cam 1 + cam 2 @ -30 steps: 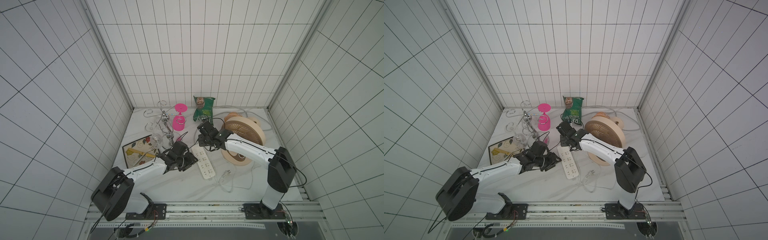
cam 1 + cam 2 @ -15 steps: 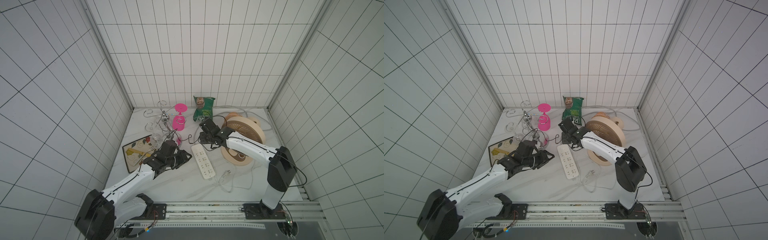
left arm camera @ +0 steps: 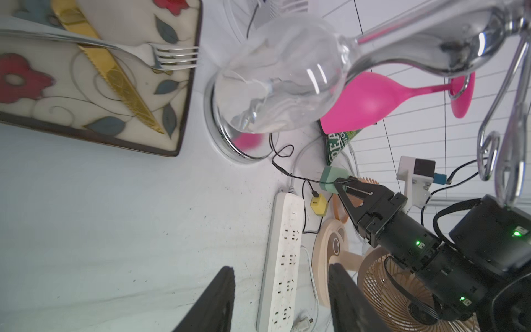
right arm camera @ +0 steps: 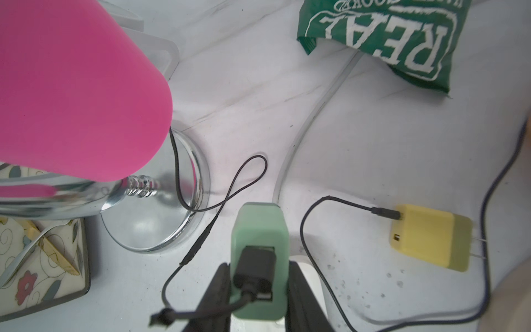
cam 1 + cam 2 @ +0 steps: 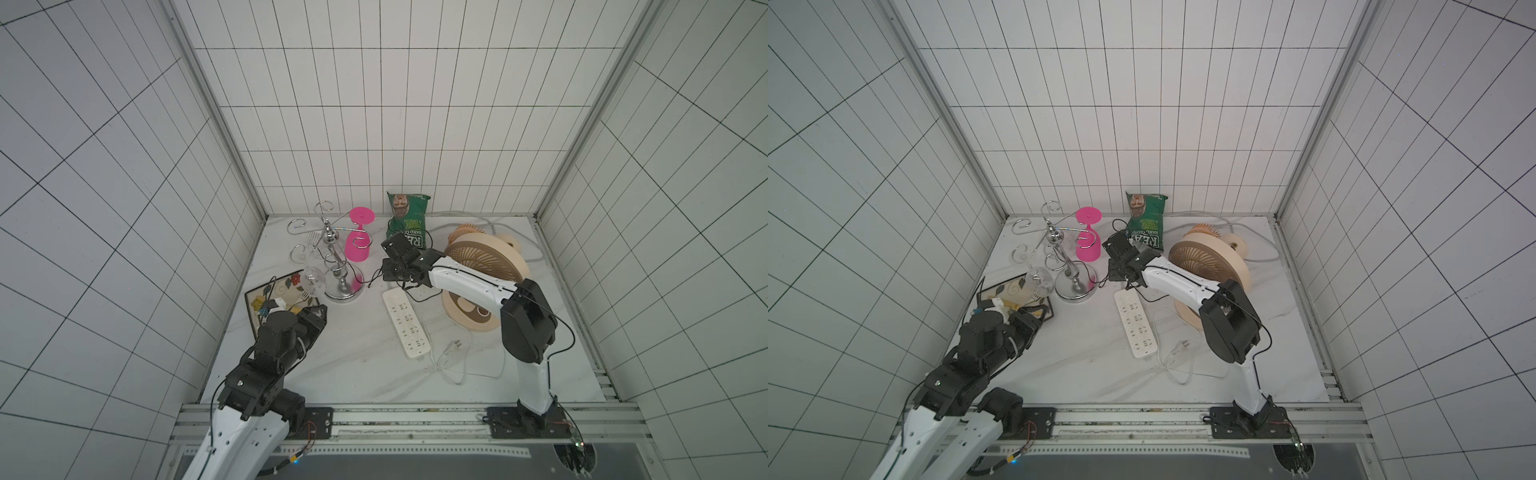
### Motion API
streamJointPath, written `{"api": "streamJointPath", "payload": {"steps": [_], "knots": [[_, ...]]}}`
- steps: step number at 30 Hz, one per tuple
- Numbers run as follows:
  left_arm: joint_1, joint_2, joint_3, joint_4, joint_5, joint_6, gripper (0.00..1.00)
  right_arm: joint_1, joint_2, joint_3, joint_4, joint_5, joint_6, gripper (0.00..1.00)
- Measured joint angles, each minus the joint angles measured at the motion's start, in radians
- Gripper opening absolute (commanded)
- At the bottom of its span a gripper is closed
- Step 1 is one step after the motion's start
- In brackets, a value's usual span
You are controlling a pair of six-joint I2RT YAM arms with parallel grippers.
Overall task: Unplug the desk fan from the power strip
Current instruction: Place the plug at the center of the board.
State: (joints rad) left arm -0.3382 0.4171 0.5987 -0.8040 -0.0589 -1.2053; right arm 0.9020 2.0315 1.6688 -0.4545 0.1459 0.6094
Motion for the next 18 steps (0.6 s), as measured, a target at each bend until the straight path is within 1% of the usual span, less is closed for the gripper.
{"api": "streamJointPath", "payload": {"steps": [6,10,11,13,16,17,18], "knots": [[0.001,0.022,0.051,-0.188,-0.126,-0.078,0.55,-0.029,0.122,0.066,0.073,-0.065,0.031,0.16],[0.007,0.041,0.071,-0.293,-0.185,-0.135,0.56,-0.064,0.176,0.09,0.124,-0.107,0.042,0.19],[0.01,0.047,0.071,-0.313,-0.195,-0.149,0.56,-0.072,0.186,0.091,0.139,-0.116,0.046,0.23],[0.013,0.058,0.071,-0.344,-0.204,-0.171,0.56,-0.085,0.206,0.095,0.163,-0.135,0.051,0.36],[0.023,0.077,0.071,-0.372,-0.208,-0.194,0.56,-0.098,0.24,0.116,0.175,-0.158,0.053,0.62],[0.027,0.083,0.071,-0.378,-0.207,-0.199,0.55,-0.103,0.25,0.127,0.175,-0.161,0.052,0.67],[0.034,0.09,0.071,-0.383,-0.206,-0.202,0.55,-0.106,0.258,0.137,0.175,-0.163,0.05,0.69]]}}
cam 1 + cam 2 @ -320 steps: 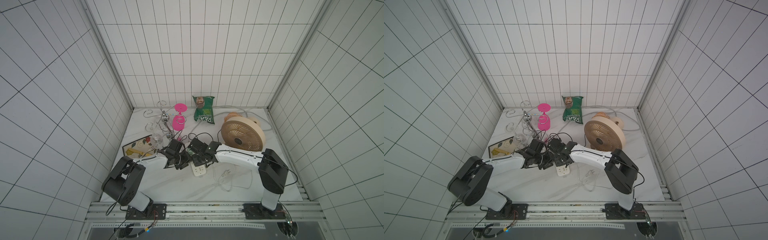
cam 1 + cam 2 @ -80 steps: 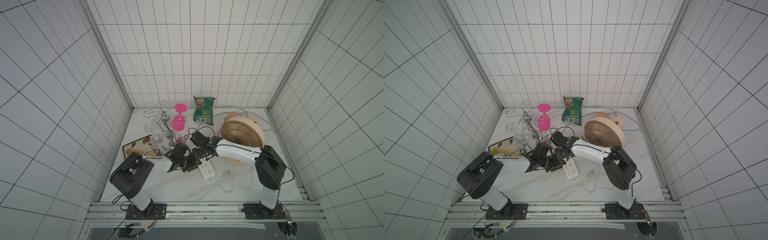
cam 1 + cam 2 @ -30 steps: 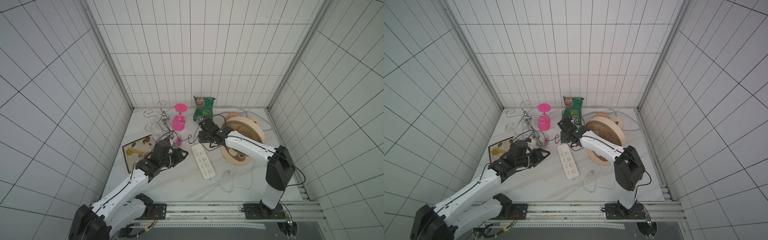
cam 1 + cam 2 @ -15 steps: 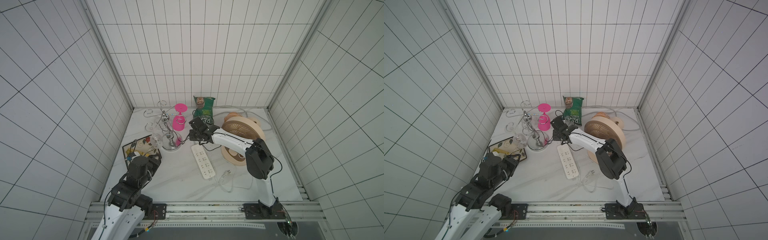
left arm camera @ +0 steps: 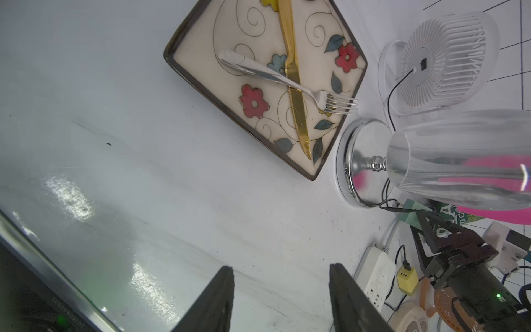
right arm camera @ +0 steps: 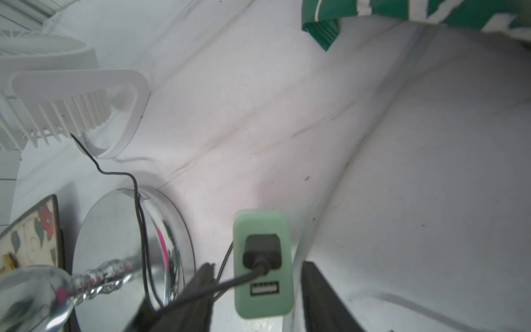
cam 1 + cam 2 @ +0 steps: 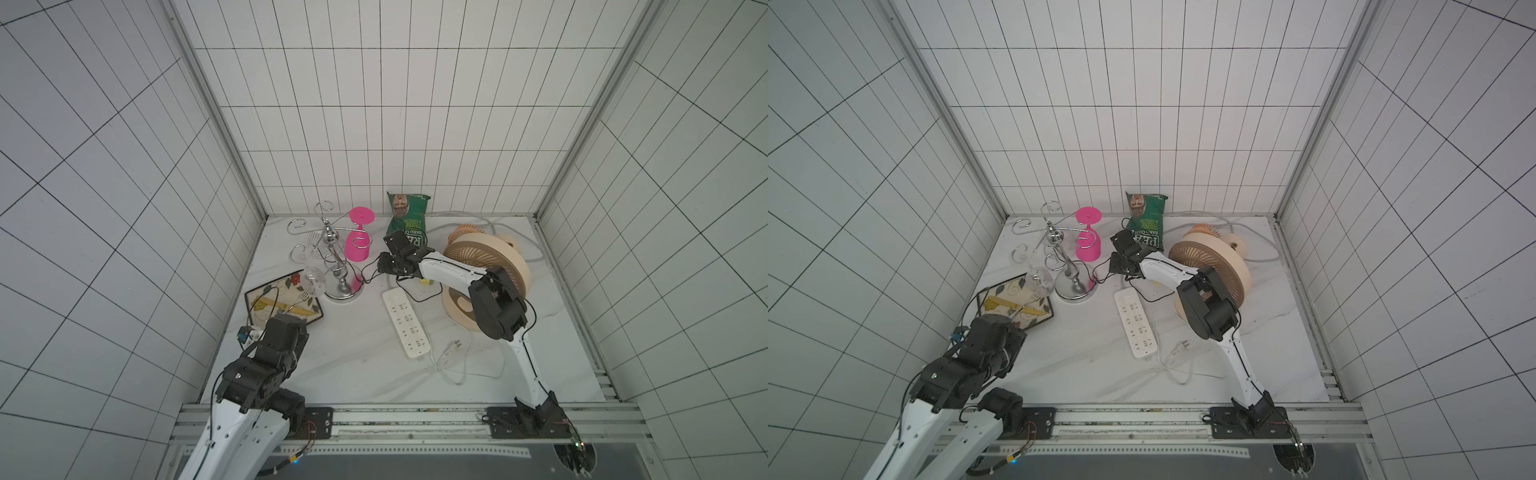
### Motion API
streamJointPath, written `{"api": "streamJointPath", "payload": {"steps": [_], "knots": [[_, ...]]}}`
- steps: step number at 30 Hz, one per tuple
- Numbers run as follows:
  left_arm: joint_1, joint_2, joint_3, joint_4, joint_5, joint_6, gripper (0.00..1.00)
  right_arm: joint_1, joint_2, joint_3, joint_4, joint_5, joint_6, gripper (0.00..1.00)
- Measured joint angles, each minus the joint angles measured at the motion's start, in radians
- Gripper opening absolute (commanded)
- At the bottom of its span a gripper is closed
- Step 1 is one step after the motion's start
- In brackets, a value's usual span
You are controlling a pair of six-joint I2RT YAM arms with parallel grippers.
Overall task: Unplug the desk fan from the power strip
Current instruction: Place the plug at the center of the board.
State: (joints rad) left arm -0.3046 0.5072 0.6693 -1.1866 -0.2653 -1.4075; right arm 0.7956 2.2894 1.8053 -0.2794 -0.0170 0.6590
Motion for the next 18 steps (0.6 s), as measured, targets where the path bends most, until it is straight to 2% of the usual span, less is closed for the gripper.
{"api": "streamJointPath", "payload": {"steps": [10,18], "knots": [[0.089,0.102,0.0,0.018,0.056,-0.001,0.55,-0.003,-0.033,0.025,-0.099,0.031,-0.068,0.72],[0.17,0.157,-0.066,0.132,0.144,0.002,0.55,0.017,-0.314,-0.166,-0.15,0.076,-0.113,0.72]]}}
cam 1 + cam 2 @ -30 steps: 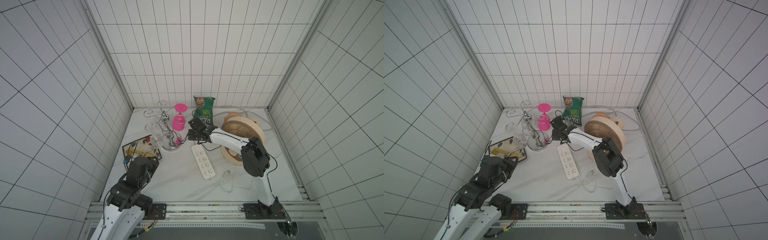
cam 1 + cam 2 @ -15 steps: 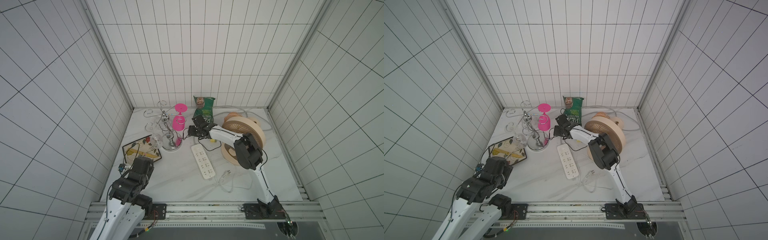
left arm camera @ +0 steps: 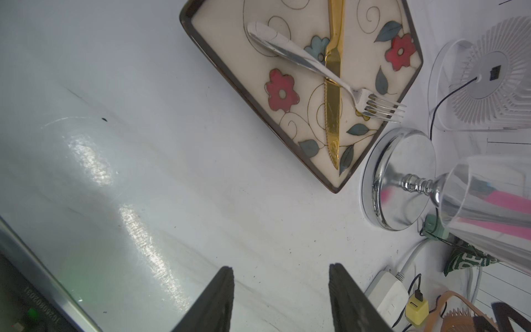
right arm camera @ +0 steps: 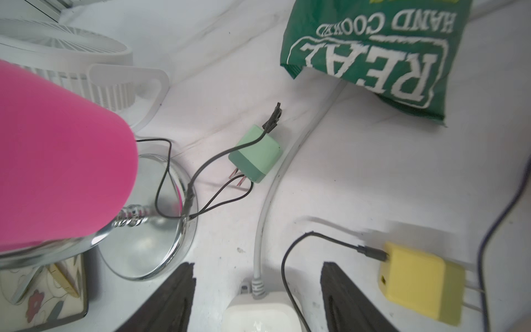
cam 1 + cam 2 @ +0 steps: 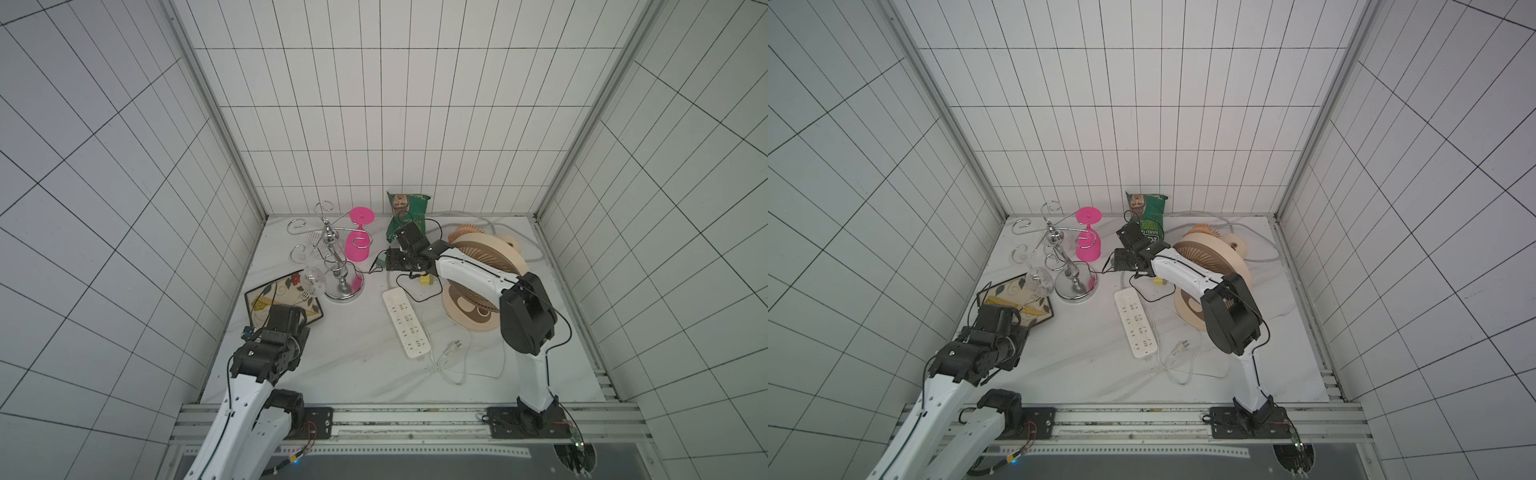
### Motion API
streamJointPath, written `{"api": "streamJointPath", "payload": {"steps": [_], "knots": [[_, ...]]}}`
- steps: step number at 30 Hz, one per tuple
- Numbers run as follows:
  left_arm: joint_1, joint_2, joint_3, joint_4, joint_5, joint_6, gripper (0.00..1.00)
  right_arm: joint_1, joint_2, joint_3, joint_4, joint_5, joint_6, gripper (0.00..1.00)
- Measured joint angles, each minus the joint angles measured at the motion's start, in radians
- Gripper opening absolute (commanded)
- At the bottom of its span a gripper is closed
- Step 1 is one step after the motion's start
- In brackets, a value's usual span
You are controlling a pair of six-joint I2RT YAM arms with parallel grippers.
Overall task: Unplug the desk fan from the power strip
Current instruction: Place the plug at the center of the board, then move the distractor to the center of the board.
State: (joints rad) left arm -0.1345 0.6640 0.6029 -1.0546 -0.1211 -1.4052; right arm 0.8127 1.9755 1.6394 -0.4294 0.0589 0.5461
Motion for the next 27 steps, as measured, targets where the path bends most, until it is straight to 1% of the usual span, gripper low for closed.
{"api": "streamJointPath", "payload": {"steps": [5,9,12,16,22,27], "knots": [[0.065,0.06,-0.09,0.15,0.084,0.003,0.52,0.076,-0.168,-0.13,-0.008,0.048,-0.019,0.72],[0.109,0.153,-0.141,0.32,0.153,0.021,0.51,0.149,-0.267,-0.237,-0.023,0.084,-0.023,0.71],[0.134,0.241,-0.153,0.426,0.193,0.037,0.5,0.177,-0.348,-0.321,-0.039,0.106,-0.022,0.71],[0.177,0.341,-0.157,0.544,0.237,0.067,0.49,0.175,-0.481,-0.411,-0.091,0.167,-0.016,0.71],[0.294,0.439,-0.171,0.654,0.299,0.125,0.48,0.157,-0.648,-0.417,-0.244,0.315,-0.016,0.69],[0.356,0.526,-0.164,0.72,0.337,0.183,0.48,0.095,-0.782,-0.414,-0.361,0.395,-0.023,0.69]]}}
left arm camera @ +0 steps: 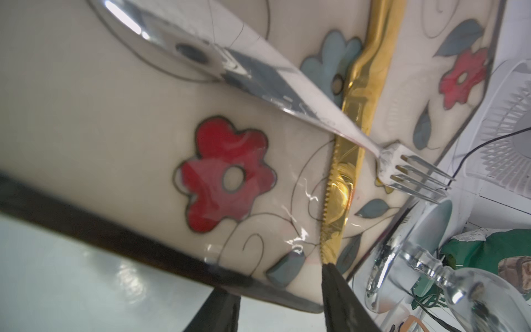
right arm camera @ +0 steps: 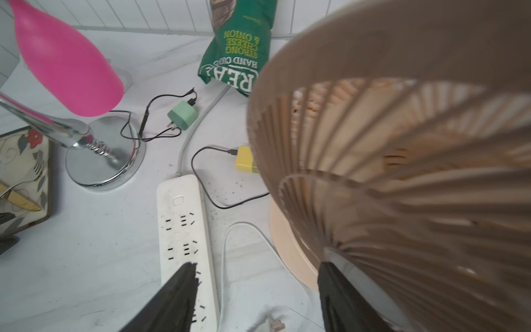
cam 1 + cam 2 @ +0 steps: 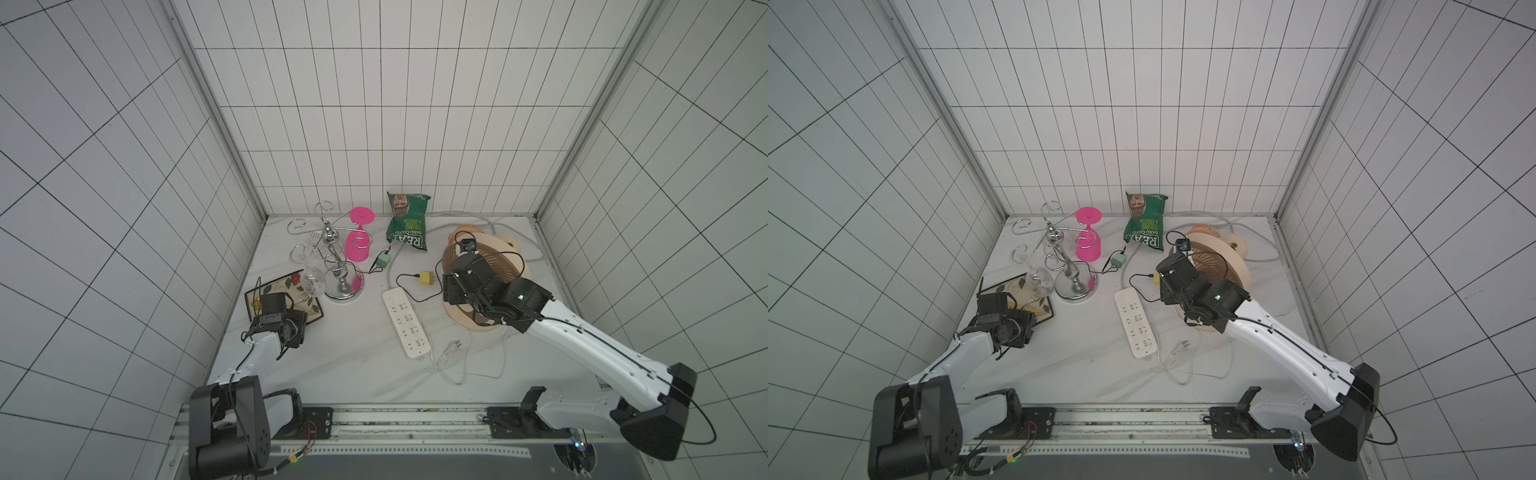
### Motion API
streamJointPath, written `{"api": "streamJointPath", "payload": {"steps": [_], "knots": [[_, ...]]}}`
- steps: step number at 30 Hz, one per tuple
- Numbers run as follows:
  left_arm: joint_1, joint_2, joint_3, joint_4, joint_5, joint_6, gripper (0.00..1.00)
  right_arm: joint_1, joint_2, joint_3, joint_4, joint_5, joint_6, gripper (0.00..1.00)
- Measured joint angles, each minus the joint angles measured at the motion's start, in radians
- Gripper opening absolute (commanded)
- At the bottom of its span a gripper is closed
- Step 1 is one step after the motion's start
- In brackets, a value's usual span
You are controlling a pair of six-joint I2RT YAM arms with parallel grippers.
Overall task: Unplug the desk fan from the power strip
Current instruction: Move the distractor to the center of the board, then reset both arms
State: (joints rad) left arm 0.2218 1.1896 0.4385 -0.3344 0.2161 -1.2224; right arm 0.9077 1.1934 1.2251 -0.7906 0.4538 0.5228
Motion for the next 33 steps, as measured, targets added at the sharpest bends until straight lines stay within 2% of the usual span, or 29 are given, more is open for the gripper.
{"api": "streamJointPath", "payload": {"steps": [6,11,13,17,20,22,24,27,29,31,33], "knots": [[0.058,0.109,0.066,0.042,0.041,0.079,0.48,-0.069,-0.072,0.061,-0.139,0.023,-0.019,0.69],[0.077,0.114,0.085,0.023,0.051,0.123,0.49,-0.187,-0.093,0.15,-0.227,0.021,-0.05,0.69],[0.076,0.076,0.085,-0.008,0.055,0.134,0.51,-0.231,-0.093,0.21,-0.254,0.016,-0.066,0.69],[0.063,-0.11,0.086,-0.117,0.045,0.156,0.53,-0.278,-0.09,0.381,-0.296,0.012,-0.1,0.69],[0.045,-0.163,0.1,-0.204,0.031,0.174,0.55,-0.325,-0.09,0.475,-0.314,0.0,-0.117,0.69],[0.033,-0.166,0.122,-0.268,0.015,0.188,0.58,-0.41,-0.092,0.506,-0.323,-0.008,-0.128,0.69],[0.026,-0.165,0.164,-0.328,-0.009,0.209,0.61,-0.539,-0.095,0.509,-0.327,-0.029,-0.138,0.68],[0.019,-0.163,0.266,-0.391,-0.063,0.248,0.68,-0.776,-0.113,0.43,-0.284,-0.066,-0.135,0.71],[0.018,-0.161,0.336,-0.407,-0.115,0.278,0.75,-0.921,-0.142,0.301,-0.224,-0.098,-0.107,0.82],[0.023,-0.158,0.384,-0.404,-0.172,0.307,0.85,-1.022,-0.166,0.145,-0.149,-0.101,-0.069,0.86],[0.027,-0.15,0.408,-0.387,-0.237,0.335,0.95,-1.075,-0.177,-0.03,-0.038,-0.097,-0.043,0.88]]}}
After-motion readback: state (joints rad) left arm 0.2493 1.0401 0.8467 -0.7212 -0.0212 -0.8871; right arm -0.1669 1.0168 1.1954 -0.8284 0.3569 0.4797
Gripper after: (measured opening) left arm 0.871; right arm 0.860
